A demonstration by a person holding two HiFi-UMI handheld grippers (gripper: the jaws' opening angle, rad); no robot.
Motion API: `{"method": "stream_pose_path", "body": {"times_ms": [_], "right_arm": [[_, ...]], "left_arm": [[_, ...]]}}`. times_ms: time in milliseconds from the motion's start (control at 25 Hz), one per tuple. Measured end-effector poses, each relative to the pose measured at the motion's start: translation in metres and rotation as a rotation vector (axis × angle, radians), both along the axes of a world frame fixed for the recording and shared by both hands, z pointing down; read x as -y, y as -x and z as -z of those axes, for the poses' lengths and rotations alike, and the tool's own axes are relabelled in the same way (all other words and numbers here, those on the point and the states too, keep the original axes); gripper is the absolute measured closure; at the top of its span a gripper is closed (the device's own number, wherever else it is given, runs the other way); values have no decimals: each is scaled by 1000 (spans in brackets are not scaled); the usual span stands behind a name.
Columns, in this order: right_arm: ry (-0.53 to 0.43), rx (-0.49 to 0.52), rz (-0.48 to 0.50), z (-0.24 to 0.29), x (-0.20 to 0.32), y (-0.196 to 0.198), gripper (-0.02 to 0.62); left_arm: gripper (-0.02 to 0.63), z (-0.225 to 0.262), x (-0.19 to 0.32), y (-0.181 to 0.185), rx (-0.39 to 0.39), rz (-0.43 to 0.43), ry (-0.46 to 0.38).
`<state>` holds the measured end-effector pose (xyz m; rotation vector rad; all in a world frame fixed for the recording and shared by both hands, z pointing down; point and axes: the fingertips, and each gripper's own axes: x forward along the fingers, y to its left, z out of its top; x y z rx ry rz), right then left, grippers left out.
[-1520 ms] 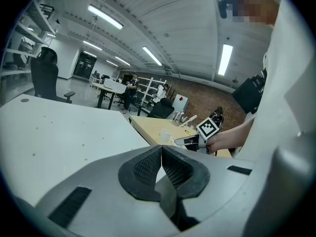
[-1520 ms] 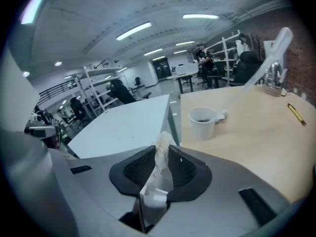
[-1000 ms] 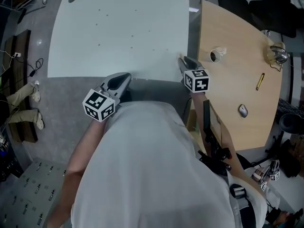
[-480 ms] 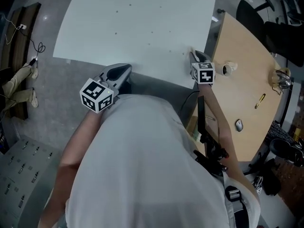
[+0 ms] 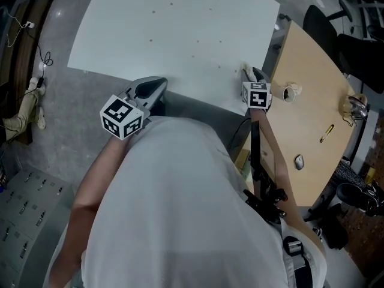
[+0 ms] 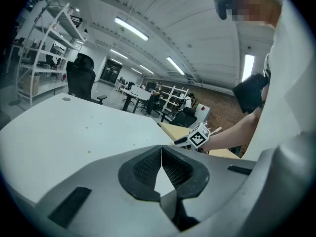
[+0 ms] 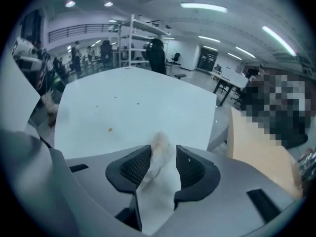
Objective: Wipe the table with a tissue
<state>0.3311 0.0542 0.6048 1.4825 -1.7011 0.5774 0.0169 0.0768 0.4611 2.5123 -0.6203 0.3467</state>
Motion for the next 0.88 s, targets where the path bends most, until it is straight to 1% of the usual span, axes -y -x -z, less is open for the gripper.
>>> {"method": "stream_pose_path", "body": {"times_ms": [80, 120, 160, 200, 280, 360, 480, 600, 760, 880], "right_arm": [[15, 98, -107, -3, -3, -2, 453], [19, 138, -143, -4, -4, -1, 459], [21, 166, -159, -5, -4, 0, 483], [21, 181, -158, -5, -5, 1, 492], [27, 190, -133, -5, -4, 2, 509], [25, 174, -106, -1, -2, -1, 518], [12, 115, -37, 6, 5, -4, 520], [41, 44, 67, -1, 5, 0, 522], [16, 63, 96, -4, 0, 8, 532], [15, 56, 136, -4, -2, 19, 535]], "left_arm": [[600, 1, 1, -3, -4, -8, 0], [600, 1, 1, -5, -6, -13, 0], [600, 2, 1, -7, -8, -19, 0], [600, 2, 0, -9, -10, -24, 0], [600, 3, 0, -11, -11, -30, 0], [600, 3, 0, -11, -11, -30, 2], [600, 2, 1, -7, -6, -23, 4], [600, 1, 0, -6, -2, -17, 7], [600, 1, -2, -8, -5, -20, 5], [600, 0, -4, -8, -3, -24, 5]]}}
